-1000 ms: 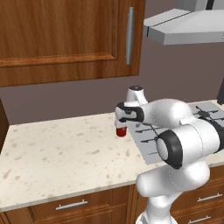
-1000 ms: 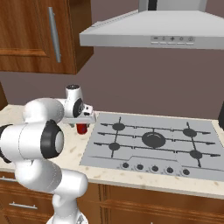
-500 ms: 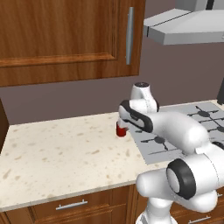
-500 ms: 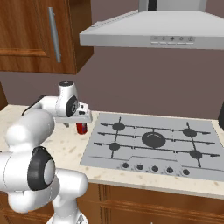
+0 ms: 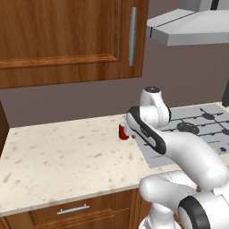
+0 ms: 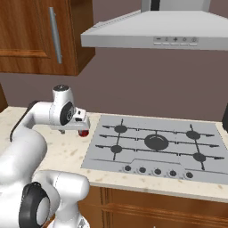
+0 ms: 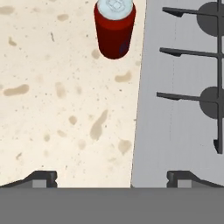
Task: Four empty soda cans are scattered around the kitchen. Gather all the cans and cluster them next to the stove for recycling.
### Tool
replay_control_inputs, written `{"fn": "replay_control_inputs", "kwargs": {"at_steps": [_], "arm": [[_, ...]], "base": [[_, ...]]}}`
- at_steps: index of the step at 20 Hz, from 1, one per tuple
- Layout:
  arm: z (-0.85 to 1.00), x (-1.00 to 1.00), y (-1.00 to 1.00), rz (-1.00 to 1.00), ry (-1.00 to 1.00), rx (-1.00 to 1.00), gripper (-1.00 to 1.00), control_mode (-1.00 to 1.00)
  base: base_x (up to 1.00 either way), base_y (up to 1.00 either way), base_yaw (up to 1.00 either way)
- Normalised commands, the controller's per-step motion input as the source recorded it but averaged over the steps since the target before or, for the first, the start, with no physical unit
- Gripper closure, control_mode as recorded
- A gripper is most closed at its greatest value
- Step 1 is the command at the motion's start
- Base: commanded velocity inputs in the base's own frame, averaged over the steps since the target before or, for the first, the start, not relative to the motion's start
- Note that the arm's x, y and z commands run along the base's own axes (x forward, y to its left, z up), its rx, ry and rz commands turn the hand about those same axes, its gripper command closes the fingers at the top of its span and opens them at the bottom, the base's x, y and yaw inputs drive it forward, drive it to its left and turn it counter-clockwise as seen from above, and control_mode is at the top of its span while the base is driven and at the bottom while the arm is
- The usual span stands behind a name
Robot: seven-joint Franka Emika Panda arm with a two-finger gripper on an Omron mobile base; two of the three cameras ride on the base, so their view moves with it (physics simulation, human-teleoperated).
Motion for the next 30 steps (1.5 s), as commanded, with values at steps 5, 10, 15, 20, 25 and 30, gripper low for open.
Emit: {"fn": "replay_control_inputs", "kwargs": {"at_steps": [5, 10, 15, 20, 25, 30], "arm": [[0.09, -0.35, -0.01, 0.0, -0.01, 0.0, -1.0, -1.0], [0.19, -0.32, -0.02, 0.0, 0.0, 0.0, -1.0, -1.0], [0.23, -0.32, -0.12, 0.0, 0.0, 0.0, -1.0, -1.0], [0.22, -0.24, -0.05, 0.0, 0.0, 0.0, -1.0, -1.0], [0.18, -0.1, 0.0, -0.02, 0.0, 0.0, -1.0, -1.0], [0.05, -0.08, -0.15, -0.01, -0.01, 0.01, -1.0, -1.0]], "base": [[0.0, 0.0, 0.0], [0.0, 0.0, 0.0], [0.0, 0.0, 0.0], [0.0, 0.0, 0.0], [0.0, 0.0, 0.0], [0.0, 0.0, 0.0]]}}
